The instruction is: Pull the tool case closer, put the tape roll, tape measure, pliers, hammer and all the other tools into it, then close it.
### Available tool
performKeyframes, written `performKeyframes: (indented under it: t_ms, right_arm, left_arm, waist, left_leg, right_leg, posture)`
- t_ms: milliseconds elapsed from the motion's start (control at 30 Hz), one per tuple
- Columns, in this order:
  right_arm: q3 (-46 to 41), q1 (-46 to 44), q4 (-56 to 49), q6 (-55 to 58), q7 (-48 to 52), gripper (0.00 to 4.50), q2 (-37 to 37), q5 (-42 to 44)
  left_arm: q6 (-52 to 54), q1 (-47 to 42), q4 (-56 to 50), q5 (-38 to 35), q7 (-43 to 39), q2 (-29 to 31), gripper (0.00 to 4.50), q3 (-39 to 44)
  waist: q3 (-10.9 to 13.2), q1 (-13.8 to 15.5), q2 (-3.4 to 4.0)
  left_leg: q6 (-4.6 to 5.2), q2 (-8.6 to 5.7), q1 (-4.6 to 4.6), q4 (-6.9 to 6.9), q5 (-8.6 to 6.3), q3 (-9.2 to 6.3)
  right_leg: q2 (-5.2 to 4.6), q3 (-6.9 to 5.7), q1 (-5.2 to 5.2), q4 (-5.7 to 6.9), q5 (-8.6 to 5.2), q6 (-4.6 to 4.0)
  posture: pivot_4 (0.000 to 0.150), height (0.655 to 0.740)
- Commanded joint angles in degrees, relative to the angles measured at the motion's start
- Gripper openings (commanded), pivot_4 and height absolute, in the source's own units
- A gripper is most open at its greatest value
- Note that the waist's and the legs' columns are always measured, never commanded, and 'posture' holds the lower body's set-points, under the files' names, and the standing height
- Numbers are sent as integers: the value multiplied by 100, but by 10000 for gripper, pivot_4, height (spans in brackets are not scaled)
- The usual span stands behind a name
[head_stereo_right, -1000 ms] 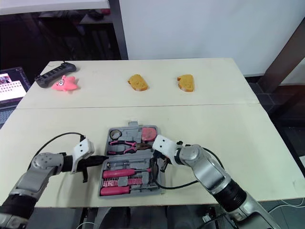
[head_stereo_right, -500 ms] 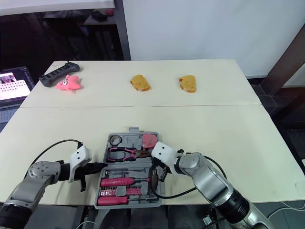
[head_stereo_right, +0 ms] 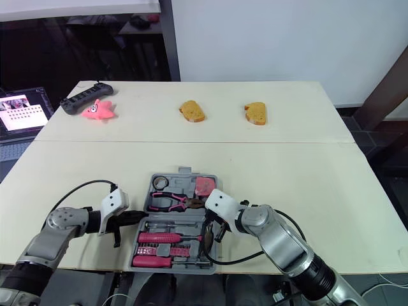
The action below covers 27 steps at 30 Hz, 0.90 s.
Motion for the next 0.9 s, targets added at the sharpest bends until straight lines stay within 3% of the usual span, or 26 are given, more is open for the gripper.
performKeyframes:
  t_ms: [33, 900]
  right_arm:
    - [256, 107, 16, 53, 41, 0, 104, 178]
    - [109, 194, 3, -62, 14, 0, 24, 255]
  left_arm:
    - [-73, -141, 24, 44, 24, -168, 344, -249]
    - [118, 144, -288, -56, 35, -7, 344, -80]
  waist:
    - [-3, 2, 2]
    - [-4, -34, 1]
  left_leg:
    - [0, 0, 0, 0, 0, 0]
    - [-1, 0, -14, -9, 0, 0]
  right_leg:
    - [0, 0, 0, 0, 0, -1]
    - [0, 0, 2, -43, 6, 11]
  posture:
    - [1500, 7400]
    - [1500, 7400]
